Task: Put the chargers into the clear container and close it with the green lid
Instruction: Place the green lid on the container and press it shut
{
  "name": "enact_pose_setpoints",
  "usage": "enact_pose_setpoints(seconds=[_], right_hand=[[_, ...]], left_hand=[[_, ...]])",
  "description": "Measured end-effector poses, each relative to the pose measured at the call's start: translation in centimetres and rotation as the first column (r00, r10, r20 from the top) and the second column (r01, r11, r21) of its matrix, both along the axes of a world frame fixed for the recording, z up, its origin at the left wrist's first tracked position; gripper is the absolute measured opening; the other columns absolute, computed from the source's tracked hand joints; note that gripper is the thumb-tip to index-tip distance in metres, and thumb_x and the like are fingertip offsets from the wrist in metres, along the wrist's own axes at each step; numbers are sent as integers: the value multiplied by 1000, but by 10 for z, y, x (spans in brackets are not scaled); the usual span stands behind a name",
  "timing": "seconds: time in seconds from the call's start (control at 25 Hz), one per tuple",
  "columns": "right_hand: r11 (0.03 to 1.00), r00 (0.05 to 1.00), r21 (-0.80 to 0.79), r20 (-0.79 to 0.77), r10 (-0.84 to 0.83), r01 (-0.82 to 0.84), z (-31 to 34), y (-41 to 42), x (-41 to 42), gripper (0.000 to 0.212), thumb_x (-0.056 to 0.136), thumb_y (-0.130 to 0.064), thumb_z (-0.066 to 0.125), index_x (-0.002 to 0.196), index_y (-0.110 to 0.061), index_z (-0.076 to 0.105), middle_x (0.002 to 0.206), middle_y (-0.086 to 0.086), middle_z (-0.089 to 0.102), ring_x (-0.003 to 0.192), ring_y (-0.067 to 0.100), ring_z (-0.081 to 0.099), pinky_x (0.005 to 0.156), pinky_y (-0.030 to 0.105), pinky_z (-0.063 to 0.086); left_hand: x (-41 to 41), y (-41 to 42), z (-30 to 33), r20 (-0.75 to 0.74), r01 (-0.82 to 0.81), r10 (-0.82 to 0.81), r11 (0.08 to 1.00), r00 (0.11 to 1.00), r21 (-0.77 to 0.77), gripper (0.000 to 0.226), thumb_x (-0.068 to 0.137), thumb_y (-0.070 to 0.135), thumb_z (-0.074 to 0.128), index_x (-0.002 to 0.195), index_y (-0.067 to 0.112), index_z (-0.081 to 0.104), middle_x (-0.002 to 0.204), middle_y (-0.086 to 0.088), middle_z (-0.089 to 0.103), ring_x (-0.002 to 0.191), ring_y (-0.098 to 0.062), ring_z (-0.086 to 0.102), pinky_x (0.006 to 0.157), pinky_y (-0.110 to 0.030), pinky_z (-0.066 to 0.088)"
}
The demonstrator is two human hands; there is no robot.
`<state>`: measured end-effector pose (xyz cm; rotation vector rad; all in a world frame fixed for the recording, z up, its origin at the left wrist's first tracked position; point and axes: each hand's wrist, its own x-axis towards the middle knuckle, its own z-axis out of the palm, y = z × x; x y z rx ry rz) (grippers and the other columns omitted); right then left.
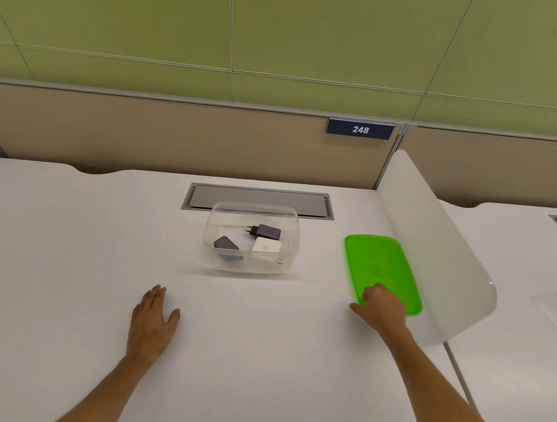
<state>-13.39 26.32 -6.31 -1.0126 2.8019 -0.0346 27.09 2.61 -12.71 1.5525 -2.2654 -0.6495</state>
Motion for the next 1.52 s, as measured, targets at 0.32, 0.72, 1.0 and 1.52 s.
enact_pose_setpoints(seconds=[0.32, 0.72, 1.0, 1.52], right_hand=[[999, 999, -1, -26, -36, 36, -8, 8, -1, 20, 84, -19, 55, 99, -15, 67, 106, 7, 60, 98, 28, 62, 76, 33, 52], [728, 980, -656, 118, -163, 200, 86, -47, -16, 10, 98, -20, 44, 96, -9, 43, 85, 14, 55, 79, 38, 56, 62, 39, 35], [439, 907, -807, 419, -47, 396, 160, -87, -17, 16, 96, -35, 39, 94, -19, 44, 91, 7, 58, 87, 31, 59, 72, 37, 43], [400, 493, -685, 722, 486, 609, 212, -164, 54, 16, 102, -23, 41, 94, -15, 52, 103, 18, 66, 89, 33, 64, 84, 52, 53]], left_hand=[[-26, -10, 38, -220, -86, 89, 996, 972, 21, 63, 90, 18, 58, 145, 8, 28, 152, -14, 33, 140, -29, 28, 115, -44, 25], [-62, -25, 92, -426, -93, 75, 995, 902, -22, 63, 91, 22, 59, 145, 19, 27, 153, -5, 33, 139, -25, 31, 112, -41, 31], [-102, -22, 118, -552, -25, 45, 999, 833, 45, 58, 92, 31, 57, 144, 21, 32, 151, -1, 37, 137, -21, 35, 104, -27, 29], [-166, -44, 148, -655, 152, 158, 908, 739, 390, 51, 93, 32, 55, 139, 19, 39, 138, 3, 47, 112, -12, 46, 78, -14, 45]])
